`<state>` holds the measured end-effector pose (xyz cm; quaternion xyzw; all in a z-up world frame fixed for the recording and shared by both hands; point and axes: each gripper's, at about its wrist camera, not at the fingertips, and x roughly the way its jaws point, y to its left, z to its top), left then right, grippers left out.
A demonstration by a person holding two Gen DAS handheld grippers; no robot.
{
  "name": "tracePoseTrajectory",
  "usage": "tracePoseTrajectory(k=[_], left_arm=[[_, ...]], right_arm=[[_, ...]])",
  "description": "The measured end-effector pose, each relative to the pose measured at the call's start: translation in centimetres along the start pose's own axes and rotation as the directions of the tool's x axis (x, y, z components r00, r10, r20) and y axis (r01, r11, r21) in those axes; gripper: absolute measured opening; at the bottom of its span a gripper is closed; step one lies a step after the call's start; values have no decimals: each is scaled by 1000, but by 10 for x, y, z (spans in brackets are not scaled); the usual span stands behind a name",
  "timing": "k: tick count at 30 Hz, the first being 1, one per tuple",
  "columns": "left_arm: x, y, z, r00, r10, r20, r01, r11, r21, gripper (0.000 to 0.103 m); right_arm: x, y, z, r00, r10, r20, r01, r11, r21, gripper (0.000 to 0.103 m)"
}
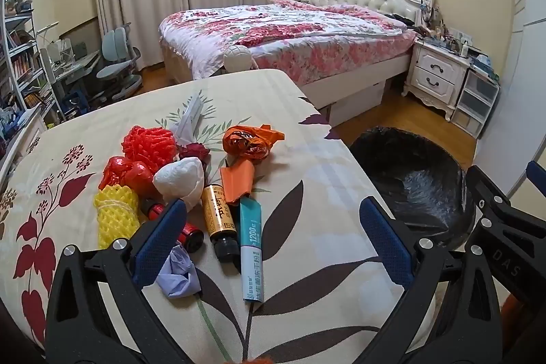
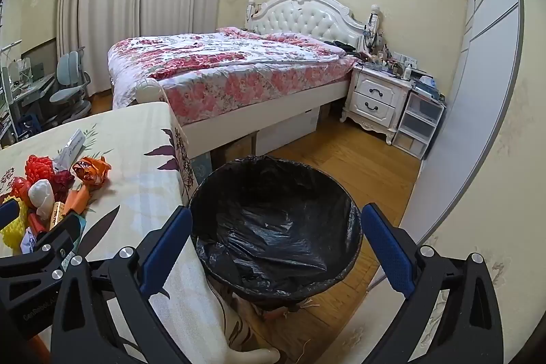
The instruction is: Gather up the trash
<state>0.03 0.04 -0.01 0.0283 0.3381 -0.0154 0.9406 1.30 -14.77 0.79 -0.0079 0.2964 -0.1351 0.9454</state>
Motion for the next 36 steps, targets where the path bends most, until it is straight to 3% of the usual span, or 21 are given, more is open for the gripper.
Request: tracePoseTrajectory(k=[36], left_arm=[[-4, -3, 4, 1000, -6, -6, 6, 1000, -5, 99]], right_arm=[[-1, -4, -1, 1000, 0, -9, 0, 1000, 2, 97]])
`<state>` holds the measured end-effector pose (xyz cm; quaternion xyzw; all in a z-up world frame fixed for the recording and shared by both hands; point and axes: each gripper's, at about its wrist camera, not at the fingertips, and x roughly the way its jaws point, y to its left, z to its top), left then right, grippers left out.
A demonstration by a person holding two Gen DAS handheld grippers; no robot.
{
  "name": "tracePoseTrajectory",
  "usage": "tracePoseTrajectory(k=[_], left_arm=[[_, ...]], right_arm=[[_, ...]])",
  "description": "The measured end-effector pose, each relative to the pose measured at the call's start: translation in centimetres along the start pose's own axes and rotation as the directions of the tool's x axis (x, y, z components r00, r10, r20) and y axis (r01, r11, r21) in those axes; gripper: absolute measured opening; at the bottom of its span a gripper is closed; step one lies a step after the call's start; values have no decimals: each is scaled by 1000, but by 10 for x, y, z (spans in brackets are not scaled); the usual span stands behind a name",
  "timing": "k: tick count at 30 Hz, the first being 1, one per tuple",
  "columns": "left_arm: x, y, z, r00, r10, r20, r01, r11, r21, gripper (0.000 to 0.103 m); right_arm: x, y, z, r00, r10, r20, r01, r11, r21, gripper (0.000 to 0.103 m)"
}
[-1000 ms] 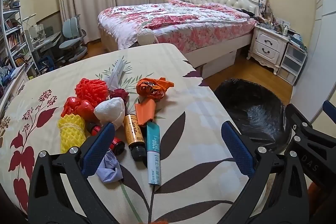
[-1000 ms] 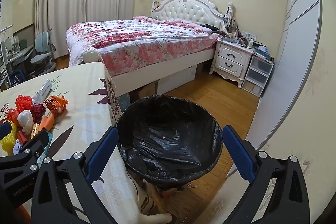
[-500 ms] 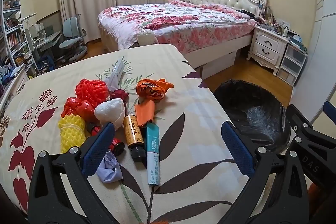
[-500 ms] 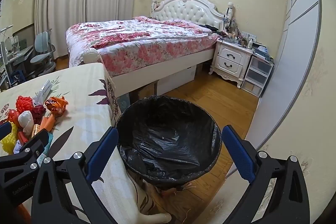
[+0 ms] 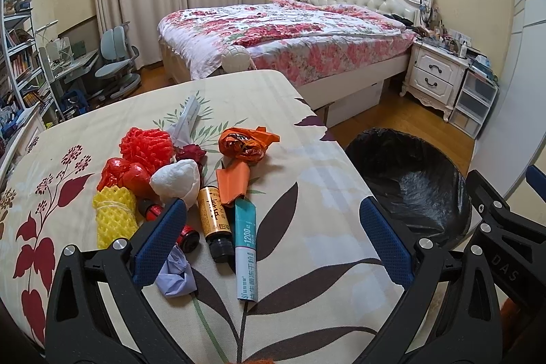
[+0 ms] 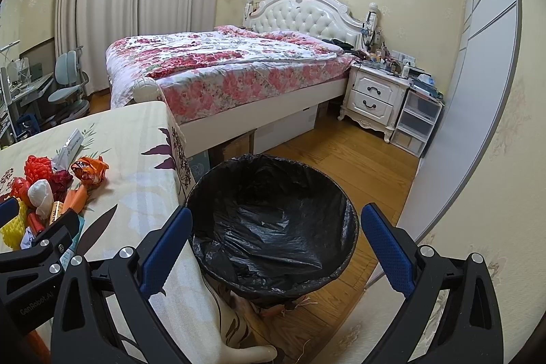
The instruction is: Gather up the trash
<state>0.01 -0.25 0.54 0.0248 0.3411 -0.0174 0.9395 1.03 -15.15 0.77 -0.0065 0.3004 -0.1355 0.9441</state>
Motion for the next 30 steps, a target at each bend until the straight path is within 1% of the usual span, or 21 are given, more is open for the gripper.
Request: tracePoseTrajectory(k=[15, 21, 30], left_arm=[[1, 1, 0, 1000, 1, -2, -1, 1000, -2, 99], [1, 0, -1, 1000, 2, -3, -2, 1000, -1, 99], [2, 0, 0, 1000, 2, -4, -2, 1000, -1, 99]], right_arm=[[1, -3, -2, 1000, -2, -2, 2, 1000, -2, 97], [2, -12, -2, 1000, -4, -6, 4, 1000, 1, 97], [3, -10, -6, 1000, -8, -8, 8, 1000, 2, 97]])
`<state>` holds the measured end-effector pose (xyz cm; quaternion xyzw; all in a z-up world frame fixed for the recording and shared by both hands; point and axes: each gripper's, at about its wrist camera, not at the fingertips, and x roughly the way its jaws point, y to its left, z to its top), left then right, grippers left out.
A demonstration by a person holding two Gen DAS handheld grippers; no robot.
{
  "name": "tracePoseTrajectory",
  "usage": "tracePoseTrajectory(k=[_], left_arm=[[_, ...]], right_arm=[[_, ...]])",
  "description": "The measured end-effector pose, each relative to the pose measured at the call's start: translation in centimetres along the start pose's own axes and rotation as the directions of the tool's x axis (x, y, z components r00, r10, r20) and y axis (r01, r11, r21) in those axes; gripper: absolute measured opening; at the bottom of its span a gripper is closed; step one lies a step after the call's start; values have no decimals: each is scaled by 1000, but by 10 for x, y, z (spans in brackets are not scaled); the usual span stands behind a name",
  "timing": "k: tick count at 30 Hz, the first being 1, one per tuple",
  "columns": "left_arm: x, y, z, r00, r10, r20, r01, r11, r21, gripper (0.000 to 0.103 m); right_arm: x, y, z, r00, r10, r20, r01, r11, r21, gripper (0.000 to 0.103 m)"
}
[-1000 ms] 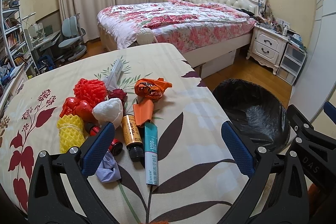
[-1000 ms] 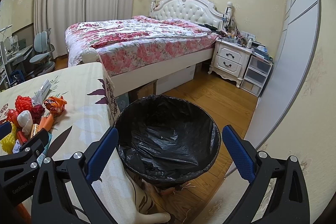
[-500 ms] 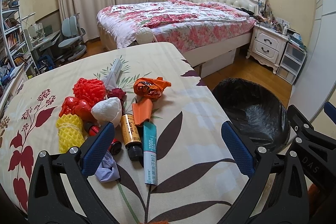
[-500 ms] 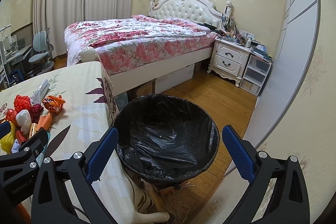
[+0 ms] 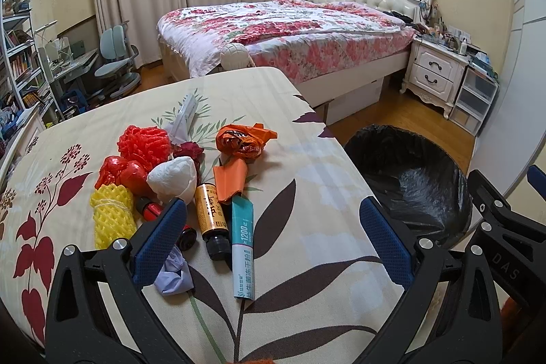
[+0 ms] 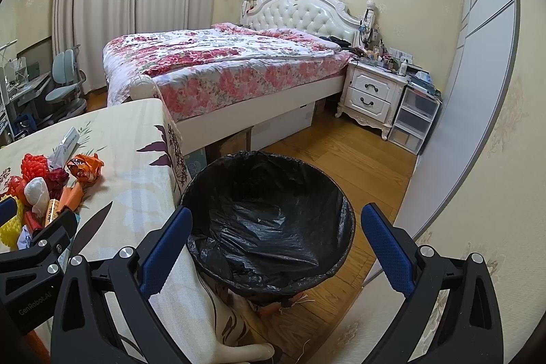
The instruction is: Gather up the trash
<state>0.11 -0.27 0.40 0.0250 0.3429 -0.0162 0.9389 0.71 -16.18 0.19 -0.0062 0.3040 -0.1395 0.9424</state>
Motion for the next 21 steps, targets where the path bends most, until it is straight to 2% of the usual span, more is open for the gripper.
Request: tracePoseTrajectory(k=[21], left_arm=[[0, -1, 1, 1000, 1, -1, -1, 1000, -1, 99]], right_arm=[[0, 1, -1, 1000, -1, -4, 1, 1000, -1, 97]])
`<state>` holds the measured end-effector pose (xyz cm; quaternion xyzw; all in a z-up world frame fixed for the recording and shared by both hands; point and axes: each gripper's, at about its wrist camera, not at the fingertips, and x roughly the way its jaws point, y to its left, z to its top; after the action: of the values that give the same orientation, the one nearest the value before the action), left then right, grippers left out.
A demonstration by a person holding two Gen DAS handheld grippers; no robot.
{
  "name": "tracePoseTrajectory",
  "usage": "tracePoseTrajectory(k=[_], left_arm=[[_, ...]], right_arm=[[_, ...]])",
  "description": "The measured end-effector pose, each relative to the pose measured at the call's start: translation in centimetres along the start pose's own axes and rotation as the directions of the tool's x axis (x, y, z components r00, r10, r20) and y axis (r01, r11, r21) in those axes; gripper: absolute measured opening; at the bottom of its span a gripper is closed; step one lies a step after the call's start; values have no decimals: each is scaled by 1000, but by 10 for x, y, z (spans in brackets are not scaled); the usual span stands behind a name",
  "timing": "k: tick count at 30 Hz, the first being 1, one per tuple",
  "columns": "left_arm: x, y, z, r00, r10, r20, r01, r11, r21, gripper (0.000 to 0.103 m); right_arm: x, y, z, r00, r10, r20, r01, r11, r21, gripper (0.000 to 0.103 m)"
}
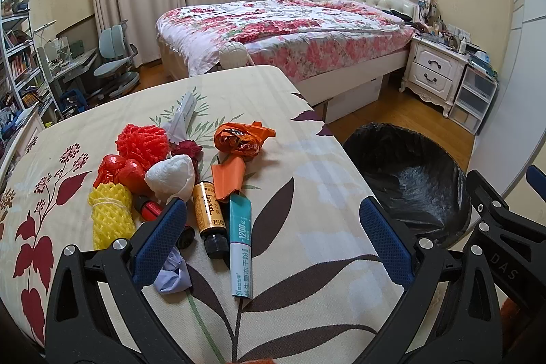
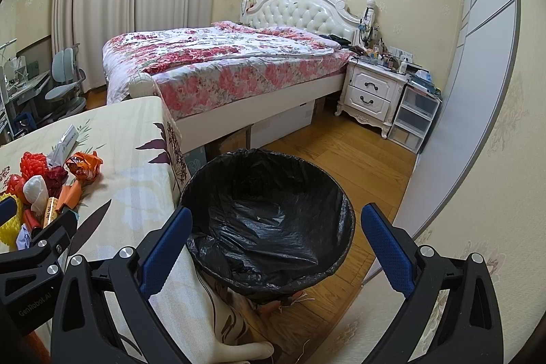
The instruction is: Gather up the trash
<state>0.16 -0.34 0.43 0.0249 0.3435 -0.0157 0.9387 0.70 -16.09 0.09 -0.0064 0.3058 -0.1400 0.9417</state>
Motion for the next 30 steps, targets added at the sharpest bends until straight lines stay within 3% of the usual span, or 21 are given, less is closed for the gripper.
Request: tracePoseTrajectory(k=[9, 15, 21, 22, 24, 25, 30], left_arm=[[1, 0, 0, 1000, 0, -10, 0, 1000, -1, 99], [-5, 12, -2, 1000, 15, -16, -15, 1000, -16, 98], [-5, 47, -13, 998, 54, -34, -55, 998, -39, 89], [-7, 53, -15, 997, 62, -39, -64, 997, -48, 89], [-9, 64, -18, 996, 78, -44, -80, 995, -58, 89], [-11, 72, -21, 995, 91, -47, -94, 993, -64, 89], [-11, 103, -26, 988, 136, -76, -143, 984, -104, 84]], right_arm=[[2, 0, -4, 1000, 7, -13, -7, 1000, 8, 97], [3, 7, -9, 998, 59, -37, -59, 998, 10, 96], [-1, 27, -8, 991, 125, -57, -126, 992, -20, 96], [-2, 32, -8, 990, 132, -58, -133, 991, -28, 94], [-3, 41, -8, 986, 154, -65, -157, 987, -44, 75], [-2, 45, -7, 983, 165, -79, -169, 985, -47, 60], [2, 65, -4, 966, 230, -115, -237, 971, -45, 58]])
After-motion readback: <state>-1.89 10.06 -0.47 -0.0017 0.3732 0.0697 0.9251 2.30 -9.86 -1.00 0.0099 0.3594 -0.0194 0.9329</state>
